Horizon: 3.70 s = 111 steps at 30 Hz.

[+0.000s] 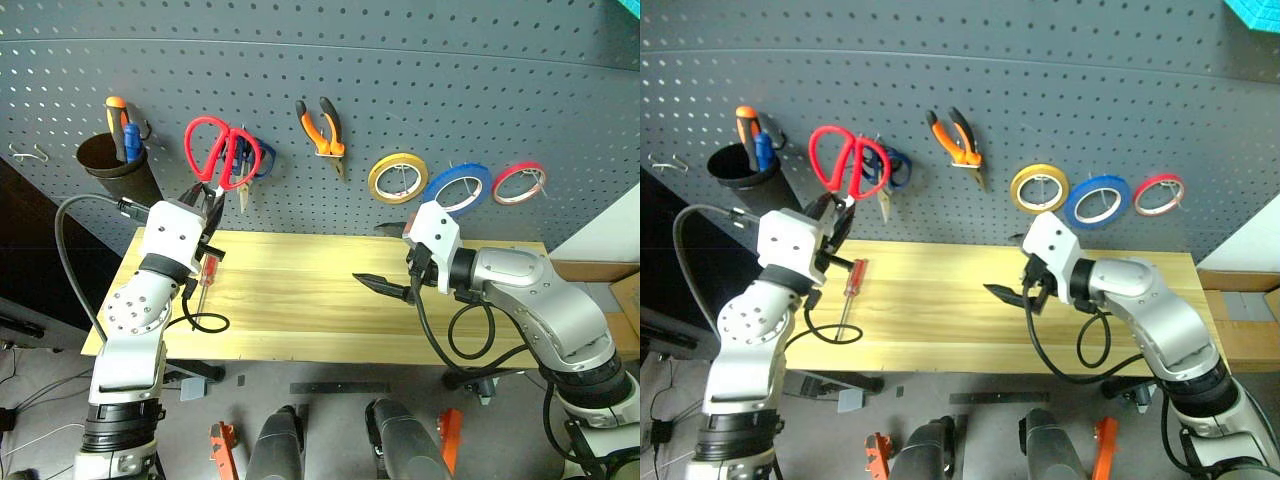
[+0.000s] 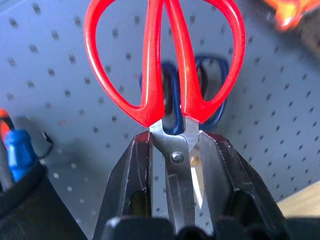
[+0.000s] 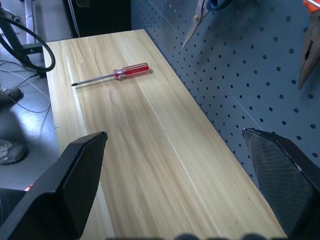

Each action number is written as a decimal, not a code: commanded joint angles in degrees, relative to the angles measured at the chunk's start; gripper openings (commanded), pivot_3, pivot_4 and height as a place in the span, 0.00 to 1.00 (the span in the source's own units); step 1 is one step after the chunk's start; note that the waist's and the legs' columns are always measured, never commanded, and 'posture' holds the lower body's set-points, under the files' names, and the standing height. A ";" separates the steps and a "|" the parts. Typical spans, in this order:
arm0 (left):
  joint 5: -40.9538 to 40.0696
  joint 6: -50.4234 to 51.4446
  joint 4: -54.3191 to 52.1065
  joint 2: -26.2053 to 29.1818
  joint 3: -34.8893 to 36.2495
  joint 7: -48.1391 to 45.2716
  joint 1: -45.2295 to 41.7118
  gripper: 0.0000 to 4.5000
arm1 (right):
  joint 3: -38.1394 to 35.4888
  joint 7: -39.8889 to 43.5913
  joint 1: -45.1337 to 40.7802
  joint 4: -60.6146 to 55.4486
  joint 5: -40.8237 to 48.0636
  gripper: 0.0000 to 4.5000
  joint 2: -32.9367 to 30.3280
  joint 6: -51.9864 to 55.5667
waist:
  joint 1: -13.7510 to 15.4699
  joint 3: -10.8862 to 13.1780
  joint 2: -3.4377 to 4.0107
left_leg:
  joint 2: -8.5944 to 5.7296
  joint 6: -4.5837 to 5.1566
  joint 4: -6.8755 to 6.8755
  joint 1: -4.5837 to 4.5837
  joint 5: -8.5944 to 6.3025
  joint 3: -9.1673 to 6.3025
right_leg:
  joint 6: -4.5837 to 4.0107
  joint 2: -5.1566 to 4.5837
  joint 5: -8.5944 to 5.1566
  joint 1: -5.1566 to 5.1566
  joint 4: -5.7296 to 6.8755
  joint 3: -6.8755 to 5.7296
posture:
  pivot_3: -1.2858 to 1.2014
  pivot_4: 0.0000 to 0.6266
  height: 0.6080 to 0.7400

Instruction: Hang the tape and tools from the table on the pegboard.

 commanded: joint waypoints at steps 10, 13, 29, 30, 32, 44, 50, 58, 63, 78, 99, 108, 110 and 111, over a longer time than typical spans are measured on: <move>0.89 -2.38 7.08 0.76 -3.05 -1.79 -5.90 0.23 | -0.49 -0.21 -1.08 -1.89 -0.37 1.00 0.65 0.18 | -0.06 0.00 0.00 | 0.00 0.00 0.05 -0.01 0.00 -0.02 | -0.06 0.00 0.04 0.00 0.05 -0.02 | 0.48 0.36 1.00; 1.40 -1.28 8.63 0.75 -3.36 -1.59 -6.36 0.23 | -0.47 -0.25 -1.04 -1.98 -0.27 1.00 0.83 0.12 | -0.09 0.00 0.00 | 0.00 0.00 0.07 0.00 0.00 -0.02 | -0.07 0.00 0.04 0.00 0.09 -0.02 | 0.48 0.36 1.00; -1.15 12.50 9.70 -1.93 -3.25 -2.22 -1.41 1.00 | 1.97 -2.65 -0.74 -3.63 -0.18 1.00 6.07 0.59 | -0.25 0.00 0.00 | 0.01 0.00 0.10 0.04 0.00 -0.04 | -0.07 0.00 0.04 -0.01 0.26 -0.02 | 0.48 0.39 1.00; -1.18 14.40 10.53 -1.80 -2.93 -1.86 -1.20 1.00 | 3.09 -3.31 -0.66 -3.56 -0.79 1.00 6.93 0.58 | -0.26 0.00 0.01 | 0.03 0.00 0.10 0.05 0.00 -0.04 | -0.07 0.02 0.04 -0.02 0.27 -0.02 | 0.48 0.40 1.00; -1.98 18.48 11.96 -1.89 -1.80 -0.88 -1.50 1.00 | 4.82 -4.44 -0.72 -3.26 -1.64 1.00 8.31 0.81 | -0.22 0.01 0.01 | 0.03 0.00 0.10 0.06 0.00 -0.07 | -0.04 0.04 0.02 -0.03 0.31 -0.03 | 0.48 0.41 1.00; -6.66 28.68 40.37 0.15 4.65 2.51 -16.37 1.00 | 8.34 -16.99 -10.24 8.08 -6.29 1.00 24.55 11.46 | -0.29 0.22 -0.08 | 0.04 0.00 0.13 0.05 0.00 -0.17 | -0.08 0.07 0.05 -0.05 0.35 -0.13 | 0.47 0.48 1.00; -6.78 25.79 56.25 -0.58 4.46 3.87 -24.80 1.00 | 12.14 -16.91 -11.69 8.82 -7.05 1.00 27.03 13.04 | -0.19 1.41 -0.19 | -0.01 0.00 0.16 -0.16 0.00 -0.17 | -0.05 -0.04 0.03 -0.21 0.36 -0.17 | 0.47 0.53 1.00; -6.22 19.83 69.40 -0.93 3.88 5.52 -30.93 0.96 | 12.45 -16.74 -12.01 6.87 -6.76 1.00 26.90 15.26 | -0.43 1.90 -0.15 | 0.00 0.00 0.18 -0.59 0.01 -0.23 | -0.05 -0.06 0.03 -0.65 0.39 -0.29 | 0.45 0.55 1.00; -5.91 18.04 71.09 -0.38 3.29 5.65 -30.98 0.64 | 12.15 -16.82 -12.00 6.15 -6.66 1.00 26.60 16.19 | -0.65 1.97 -0.13 | 0.01 0.00 0.19 -0.59 0.01 -0.23 | -0.05 -0.05 0.03 -0.65 0.40 -0.29 | 0.45 0.54 1.00; -4.81 14.46 34.15 -1.10 2.64 7.87 -7.97 0.18 | 8.84 -15.31 -15.06 7.71 -6.94 1.00 24.62 12.91 | -1.69 1.94 -0.18 | 0.06 -0.02 0.15 -0.59 0.01 -0.24 | -0.06 -0.38 0.04 -0.66 0.40 -0.27 | 0.46 0.43 1.00; 2.71 -3.90 -5.78 2.33 8.14 12.89 -2.83 0.18 | 1.41 5.07 -15.53 3.78 1.98 1.00 10.85 -1.76 | -0.04 1.09 -0.49 | -0.12 -0.03 0.18 -0.62 0.03 -0.21 | -0.06 -0.35 0.05 -0.62 0.39 -0.44 | 0.50 0.24 1.00; 0.20 -6.66 8.65 7.96 12.06 14.29 -22.21 0.18 | 1.63 3.48 -19.16 9.57 -0.39 1.00 13.93 -6.06 | 0.20 -0.17 -0.75 | -0.12 -0.11 0.18 -0.65 0.08 -0.37 | -0.07 -0.41 0.06 -0.59 0.40 -0.90 | 0.50 0.20 1.00; -0.06 -8.81 13.43 8.57 11.72 14.36 -25.76 0.18 | 1.56 2.74 -20.10 10.63 -0.91 1.00 14.83 -6.58 | 0.25 -0.50 -0.82 | -0.12 -0.15 0.20 -0.65 0.10 -0.39 | -0.08 -0.41 0.07 -0.58 0.41 -0.92 | 0.50 0.20 1.00; -0.11 -10.12 15.98 8.80 11.53 14.39 -27.30 0.18 | 1.41 2.16 -20.57 11.21 -1.13 1.00 15.40 -6.64 | 0.24 -0.65 -0.87 | -0.11 -0.16 0.20 -0.64 0.10 -0.40 | -0.08 -0.40 0.07 -0.58 0.42 -0.94 | 0.50 0.20 1.00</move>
